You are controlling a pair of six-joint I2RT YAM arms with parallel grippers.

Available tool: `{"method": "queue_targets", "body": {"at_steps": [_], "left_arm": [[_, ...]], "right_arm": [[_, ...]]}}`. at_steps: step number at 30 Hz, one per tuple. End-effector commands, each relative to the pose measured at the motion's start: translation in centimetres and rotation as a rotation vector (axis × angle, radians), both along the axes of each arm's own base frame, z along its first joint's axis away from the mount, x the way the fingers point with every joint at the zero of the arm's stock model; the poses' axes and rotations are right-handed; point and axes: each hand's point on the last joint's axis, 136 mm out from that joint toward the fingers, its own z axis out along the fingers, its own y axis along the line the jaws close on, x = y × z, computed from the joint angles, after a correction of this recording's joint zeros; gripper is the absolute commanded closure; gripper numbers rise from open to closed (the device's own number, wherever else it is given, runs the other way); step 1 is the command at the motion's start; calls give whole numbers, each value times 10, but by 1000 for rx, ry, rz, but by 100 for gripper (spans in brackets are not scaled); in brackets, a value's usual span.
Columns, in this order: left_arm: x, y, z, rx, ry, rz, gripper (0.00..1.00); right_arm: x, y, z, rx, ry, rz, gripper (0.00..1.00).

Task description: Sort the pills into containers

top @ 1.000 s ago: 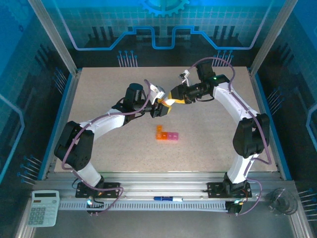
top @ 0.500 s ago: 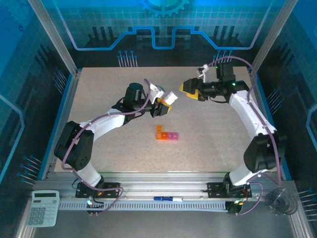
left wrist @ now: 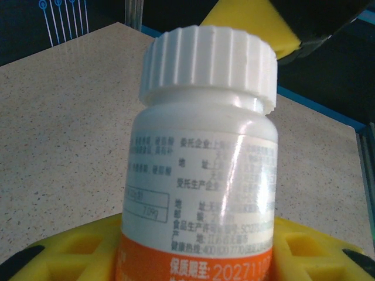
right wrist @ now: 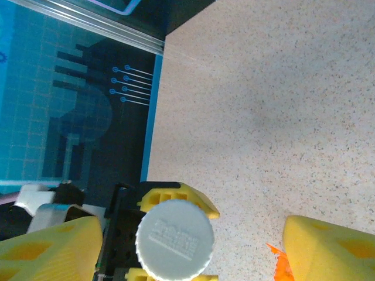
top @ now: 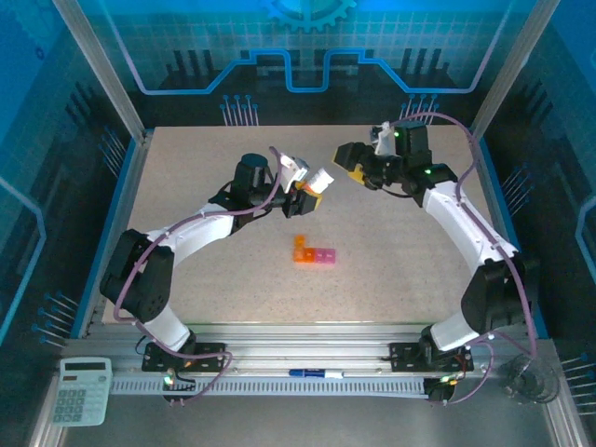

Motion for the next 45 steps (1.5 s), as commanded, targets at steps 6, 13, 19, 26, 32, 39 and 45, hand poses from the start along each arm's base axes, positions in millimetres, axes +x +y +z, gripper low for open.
{"method": "queue_targets", "body": {"at_steps": [6, 13, 19, 26, 32, 39, 45], "left_arm": [[3, -1, 36, -31, -96, -9, 100], [3, -2, 33, -30, -88, -12, 100], [5, -3, 32, -29, -88, -8, 100], [7, -5, 34, -42, -83, -12, 100], [-1, -9, 44, -95, -69, -66, 100], [-9, -14, 58, -188, -19, -112, 100], [-2, -10, 51, -152, -37, -62, 100]], "right_arm": [[8, 26, -1, 2, -9, 30, 21], [5, 37, -1, 12, -8, 67, 32], [1, 44, -2, 20, -8, 100, 46], [-5, 49, -2, 27, -43, 161, 58], [-10, 53, 9, 28, -255, 334, 59], [-19, 52, 25, 78, -423, 447, 49], [-13, 31, 51, 113, -408, 295, 19]]}}
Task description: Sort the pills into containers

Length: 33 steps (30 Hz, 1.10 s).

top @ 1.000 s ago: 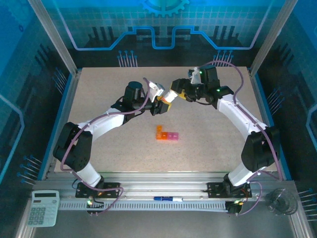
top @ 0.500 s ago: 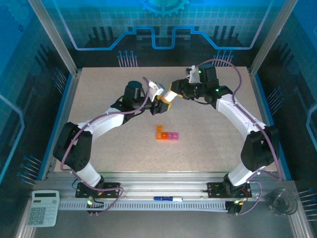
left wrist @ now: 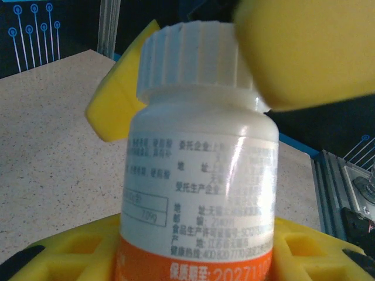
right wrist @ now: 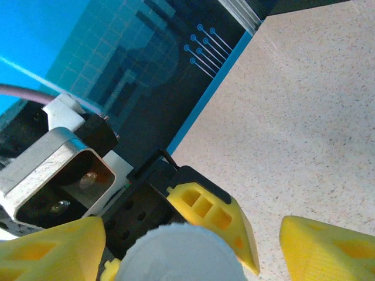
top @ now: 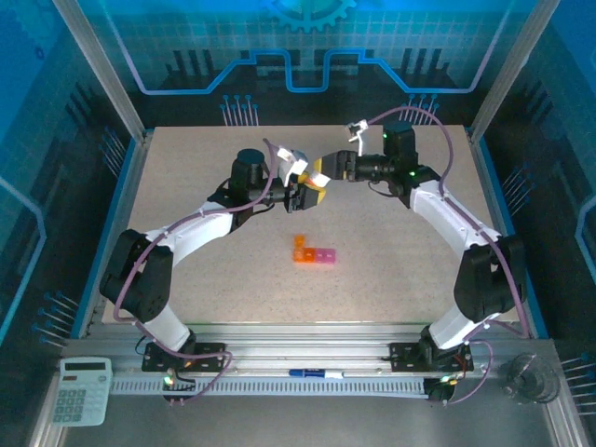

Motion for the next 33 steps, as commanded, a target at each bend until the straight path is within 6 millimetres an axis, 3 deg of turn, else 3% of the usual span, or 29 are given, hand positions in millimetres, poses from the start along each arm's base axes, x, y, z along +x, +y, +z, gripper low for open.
{"method": "queue_targets", "body": {"at_steps": [1, 7, 11, 16, 27, 33], "left_arm": [[5, 0, 17, -4, -69, 13, 100], [13, 7, 5, 88, -120, 69, 100], [15, 8, 1, 122, -145, 80, 100], [14, 6, 2, 135, -159, 74, 100], [11, -2, -1, 144, -153, 55, 100], [11, -3, -3, 148, -148, 52, 100]], "right_arm": [[1, -17, 38, 71, -41, -84, 19], [20, -56, 24, 66, 182, -396, 19], [23, -63, 12, 43, 286, -471, 19], [25, -53, 0, 6, 335, -460, 20], [21, -22, -6, 1, 343, -379, 22], [18, -13, -8, 3, 345, -347, 31]]}}
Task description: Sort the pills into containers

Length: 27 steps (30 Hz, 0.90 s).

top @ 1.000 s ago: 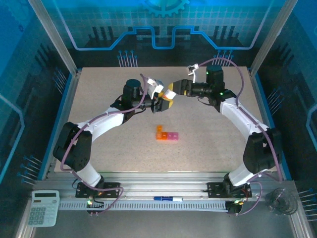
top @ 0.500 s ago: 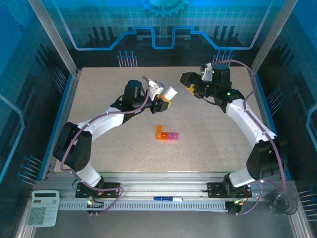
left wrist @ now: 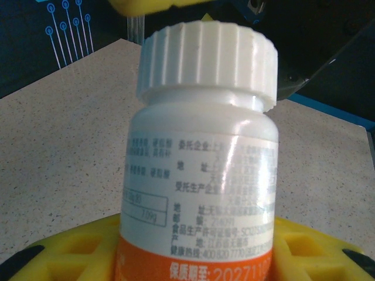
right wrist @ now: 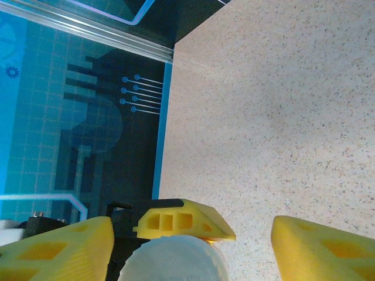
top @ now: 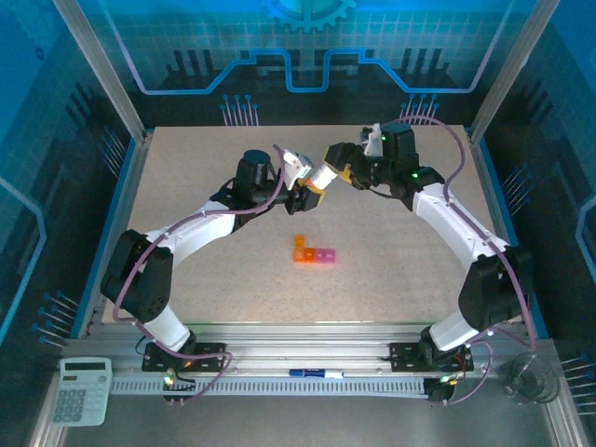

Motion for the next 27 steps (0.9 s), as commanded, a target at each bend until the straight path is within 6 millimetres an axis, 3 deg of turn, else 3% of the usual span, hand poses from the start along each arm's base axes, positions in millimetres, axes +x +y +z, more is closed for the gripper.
{"method": "queue_targets", "body": {"at_steps": [1, 8, 11, 18, 22, 27], "left_arm": [[2, -5, 13, -2, -43, -11, 100], [3, -7, 13, -15, -27, -5, 100], [4, -7, 13, -23, -18, -5, 100], [-2, -9, 19, -51, 0, -37, 100], [-11, -10, 31, -99, 31, -88, 100], [-17, -11, 39, -131, 44, -106, 100]], "right_arm": [[0, 9, 8, 17, -13, 29, 32], [-8, 15, 6, 12, -13, 70, 50], [-11, 17, 4, 7, -18, 103, 54], [-9, 18, 10, 17, -148, 224, 56], [-8, 14, 22, 100, -307, 336, 56], [-12, 12, 41, 219, -383, 403, 53]]}}
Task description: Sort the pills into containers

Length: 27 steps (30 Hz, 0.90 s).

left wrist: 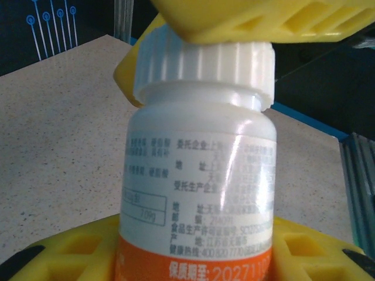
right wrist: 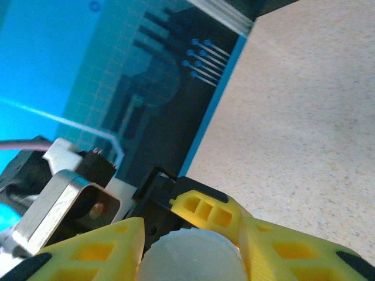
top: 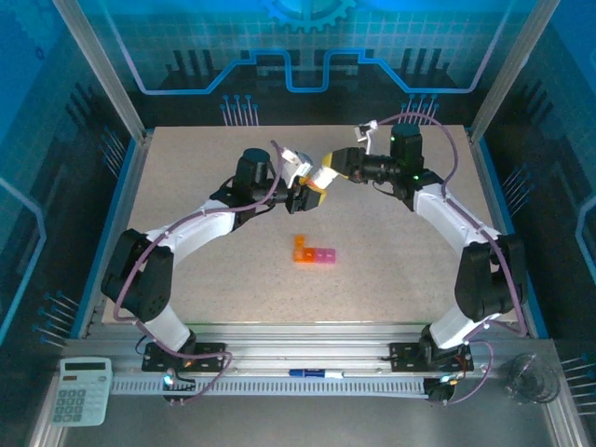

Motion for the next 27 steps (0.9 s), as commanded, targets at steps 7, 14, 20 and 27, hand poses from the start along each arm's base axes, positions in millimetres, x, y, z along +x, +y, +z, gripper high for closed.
{"method": "queue_targets", "body": {"at_steps": [7, 14, 20, 27], "left_arm": [[-7, -4, 29, -38, -55, -52, 100], [1, 0, 18, 19, -75, -19, 100], [7, 2, 9, 67, -92, 3, 100], [10, 2, 6, 85, -95, 5, 100]], "right_arm": [[0, -11, 38, 62, -113, 2, 26], [5, -33, 23, -63, 73, -218, 23], [1, -45, 1, -187, 202, -366, 23], [-1, -25, -4, -215, 217, -330, 23]]}}
